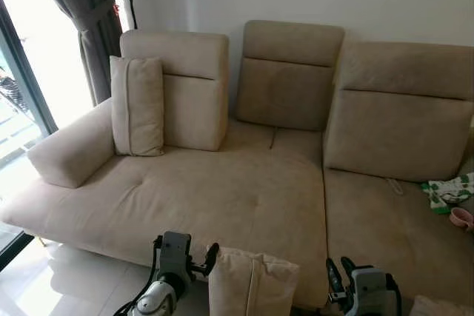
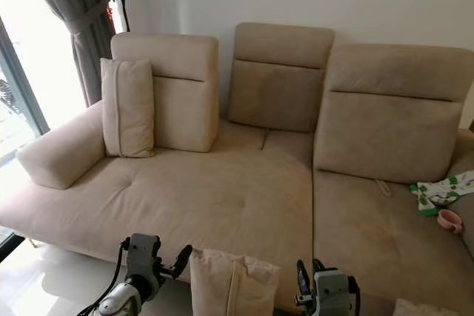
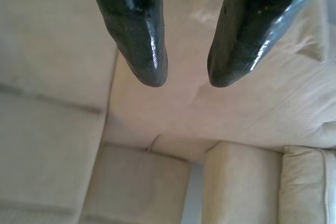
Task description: Move the pillow to the sofa from floor
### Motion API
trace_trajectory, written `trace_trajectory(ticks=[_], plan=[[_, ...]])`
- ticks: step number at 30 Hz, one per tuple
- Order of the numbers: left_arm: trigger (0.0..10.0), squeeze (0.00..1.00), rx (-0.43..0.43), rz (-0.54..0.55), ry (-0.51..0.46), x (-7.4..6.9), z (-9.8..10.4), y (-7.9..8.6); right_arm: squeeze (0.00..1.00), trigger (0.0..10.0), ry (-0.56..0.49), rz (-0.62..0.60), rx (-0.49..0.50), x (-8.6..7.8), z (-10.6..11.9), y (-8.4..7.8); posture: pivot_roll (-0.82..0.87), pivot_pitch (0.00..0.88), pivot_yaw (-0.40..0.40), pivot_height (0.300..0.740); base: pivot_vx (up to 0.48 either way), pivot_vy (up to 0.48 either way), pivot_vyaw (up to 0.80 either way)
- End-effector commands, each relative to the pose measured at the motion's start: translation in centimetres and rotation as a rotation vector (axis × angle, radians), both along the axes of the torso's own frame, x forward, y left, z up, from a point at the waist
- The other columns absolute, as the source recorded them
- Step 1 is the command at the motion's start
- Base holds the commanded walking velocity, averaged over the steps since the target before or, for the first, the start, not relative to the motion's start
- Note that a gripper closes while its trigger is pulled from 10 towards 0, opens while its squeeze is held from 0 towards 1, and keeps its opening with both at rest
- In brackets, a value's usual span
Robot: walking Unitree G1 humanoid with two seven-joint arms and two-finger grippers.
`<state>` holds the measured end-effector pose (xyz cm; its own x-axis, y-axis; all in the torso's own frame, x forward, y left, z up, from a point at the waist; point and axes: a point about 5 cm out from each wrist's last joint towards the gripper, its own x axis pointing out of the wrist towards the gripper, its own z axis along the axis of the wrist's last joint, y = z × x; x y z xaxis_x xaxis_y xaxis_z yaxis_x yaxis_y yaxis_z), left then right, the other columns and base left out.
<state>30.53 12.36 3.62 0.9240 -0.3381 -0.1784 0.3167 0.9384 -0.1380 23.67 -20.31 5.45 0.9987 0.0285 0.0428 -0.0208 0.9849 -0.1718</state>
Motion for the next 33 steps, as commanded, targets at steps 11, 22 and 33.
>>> trace_trajectory(ticks=[11,22,33], plan=[[10.0,0.00,-0.018,-0.027,-0.022,-0.32,0.12,-0.25,0.00,10.0,-0.017,-0.021,0.034,-0.09,0.31,-0.03,0.08,0.000,0.048,0.740,0.000,0.000,-0.20],[10.0,0.00,-0.032,-0.043,-0.014,-0.64,-0.14,-0.77,0.00,10.0,-0.020,-0.034,0.005,-0.45,0.24,-0.34,0.07,0.000,0.041,0.740,0.000,0.000,-0.29],[10.0,0.00,-0.038,-0.046,-0.029,-0.66,0.02,-0.77,0.00,10.0,-0.032,-0.011,-0.021,-0.14,0.43,0.10,0.08,0.000,0.042,0.740,0.000,0.000,0.00]])
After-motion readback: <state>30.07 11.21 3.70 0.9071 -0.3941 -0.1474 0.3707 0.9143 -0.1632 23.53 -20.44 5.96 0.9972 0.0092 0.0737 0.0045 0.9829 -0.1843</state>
